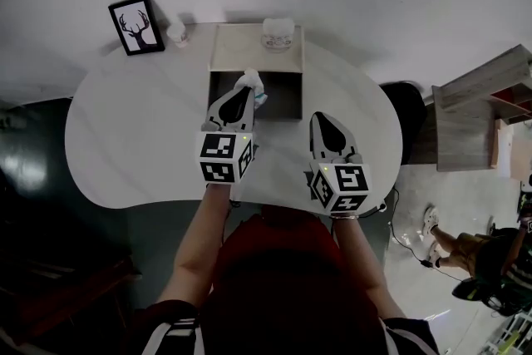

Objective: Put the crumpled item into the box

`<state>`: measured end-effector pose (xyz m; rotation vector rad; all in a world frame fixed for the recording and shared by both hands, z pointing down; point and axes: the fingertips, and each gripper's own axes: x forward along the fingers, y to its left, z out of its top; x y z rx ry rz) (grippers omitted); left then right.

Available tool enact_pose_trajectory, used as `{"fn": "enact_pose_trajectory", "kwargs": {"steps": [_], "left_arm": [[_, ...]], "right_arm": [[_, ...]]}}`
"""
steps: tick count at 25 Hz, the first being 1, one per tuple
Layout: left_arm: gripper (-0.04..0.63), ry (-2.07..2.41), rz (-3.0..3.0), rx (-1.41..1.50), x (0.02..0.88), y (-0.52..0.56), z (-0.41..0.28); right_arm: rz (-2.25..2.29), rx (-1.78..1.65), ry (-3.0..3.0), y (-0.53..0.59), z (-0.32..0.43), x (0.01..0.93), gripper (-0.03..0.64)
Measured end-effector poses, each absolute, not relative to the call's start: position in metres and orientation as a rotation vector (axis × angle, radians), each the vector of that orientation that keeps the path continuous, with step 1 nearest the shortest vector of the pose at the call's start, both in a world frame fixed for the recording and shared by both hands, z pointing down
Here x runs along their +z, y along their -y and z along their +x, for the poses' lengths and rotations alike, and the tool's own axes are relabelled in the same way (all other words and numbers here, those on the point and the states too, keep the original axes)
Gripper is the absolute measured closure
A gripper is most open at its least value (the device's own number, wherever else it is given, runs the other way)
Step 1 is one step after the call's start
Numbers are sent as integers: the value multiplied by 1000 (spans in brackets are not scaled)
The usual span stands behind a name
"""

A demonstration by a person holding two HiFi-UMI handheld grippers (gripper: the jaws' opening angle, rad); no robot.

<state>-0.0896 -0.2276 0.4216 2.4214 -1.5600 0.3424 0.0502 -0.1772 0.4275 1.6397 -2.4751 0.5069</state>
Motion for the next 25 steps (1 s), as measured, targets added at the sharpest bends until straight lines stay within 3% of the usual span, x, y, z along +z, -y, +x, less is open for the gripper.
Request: {"fn": "enact_pose_trajectory", "kwargs": {"steps": [25], "left_arm": [[566,1399,2347,798,486,249,-64]], "right_arm": [[1638,595,2398,200,64,454,601]]}}
